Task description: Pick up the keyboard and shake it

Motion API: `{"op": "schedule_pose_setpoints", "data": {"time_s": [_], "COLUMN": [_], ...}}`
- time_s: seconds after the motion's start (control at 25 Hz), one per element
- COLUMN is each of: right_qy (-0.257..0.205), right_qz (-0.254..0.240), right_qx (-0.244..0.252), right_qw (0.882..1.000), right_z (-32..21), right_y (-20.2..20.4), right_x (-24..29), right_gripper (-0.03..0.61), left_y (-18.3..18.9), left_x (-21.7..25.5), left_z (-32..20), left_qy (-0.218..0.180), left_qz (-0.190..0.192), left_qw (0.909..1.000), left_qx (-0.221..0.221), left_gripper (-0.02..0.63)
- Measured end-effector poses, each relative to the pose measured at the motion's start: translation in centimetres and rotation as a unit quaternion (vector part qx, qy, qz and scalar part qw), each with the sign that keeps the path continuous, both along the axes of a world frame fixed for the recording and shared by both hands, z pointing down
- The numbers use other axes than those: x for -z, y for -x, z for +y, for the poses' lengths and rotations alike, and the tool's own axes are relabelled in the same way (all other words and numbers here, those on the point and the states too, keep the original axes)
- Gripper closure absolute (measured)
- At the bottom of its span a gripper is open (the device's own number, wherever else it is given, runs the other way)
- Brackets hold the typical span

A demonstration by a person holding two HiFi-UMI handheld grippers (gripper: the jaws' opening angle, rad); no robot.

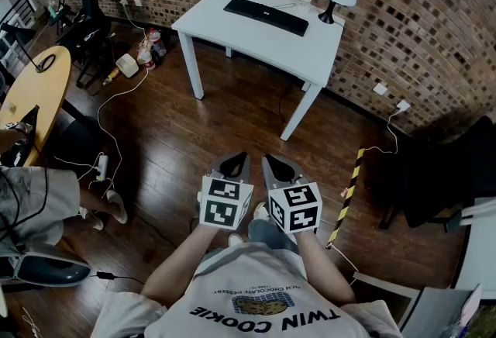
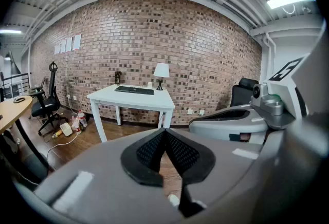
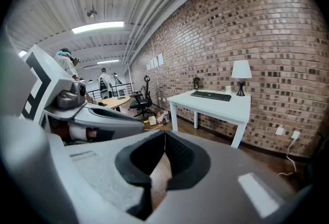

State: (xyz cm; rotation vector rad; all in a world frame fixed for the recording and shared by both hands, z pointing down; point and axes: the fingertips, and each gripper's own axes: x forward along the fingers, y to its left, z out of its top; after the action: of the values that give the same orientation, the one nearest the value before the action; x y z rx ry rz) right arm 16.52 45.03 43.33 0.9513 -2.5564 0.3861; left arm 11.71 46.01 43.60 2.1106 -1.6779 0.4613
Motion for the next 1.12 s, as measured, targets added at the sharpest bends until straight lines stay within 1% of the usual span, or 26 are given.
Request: {"op": "schedule_pose_setpoints", "data": {"time_s": [0.24, 0.44, 0.72, 0.92, 1.12], "right_qy": [-0.003, -0.001, 0.012, 0.009, 0.006], "right_qz": [0.004, 0.004, -0.008, -0.018, -0.024], "right_qx": [-0.001, 0.007, 0.015, 0.02, 0.024], "right_qw": [1.0, 1.0, 1.0, 1.0, 0.999], "right_z": [-3.7, -8.1, -16.8, -24.0, -29.5], "right_y": [1.6, 2.7, 4.5, 5.2, 5.8], "right_x": [-0.4, -1.4, -2.5, -1.6, -1.0], "right_gripper": [0.575, 0.575, 0.575, 0.575, 0.575], "left_y": [1.7, 2.4, 3.8, 4.1, 5.0], "left_x": [-0.2, -0.7, -2.0, -1.5, -0.7], "left_z": [-3.6, -8.2, -16.7, -23.7, -29.1], "left_qy": [-0.002, -0.005, 0.015, 0.014, 0.011], "left_qz": [-0.005, -0.016, -0.025, -0.035, -0.043], "left_qw": [1.0, 0.9998, 0.9996, 0.9993, 0.999], "left_qx": [-0.002, -0.006, -0.003, -0.001, 0.005], "left_gripper": [0.609, 0.609, 0.609, 0.609, 0.609]}}
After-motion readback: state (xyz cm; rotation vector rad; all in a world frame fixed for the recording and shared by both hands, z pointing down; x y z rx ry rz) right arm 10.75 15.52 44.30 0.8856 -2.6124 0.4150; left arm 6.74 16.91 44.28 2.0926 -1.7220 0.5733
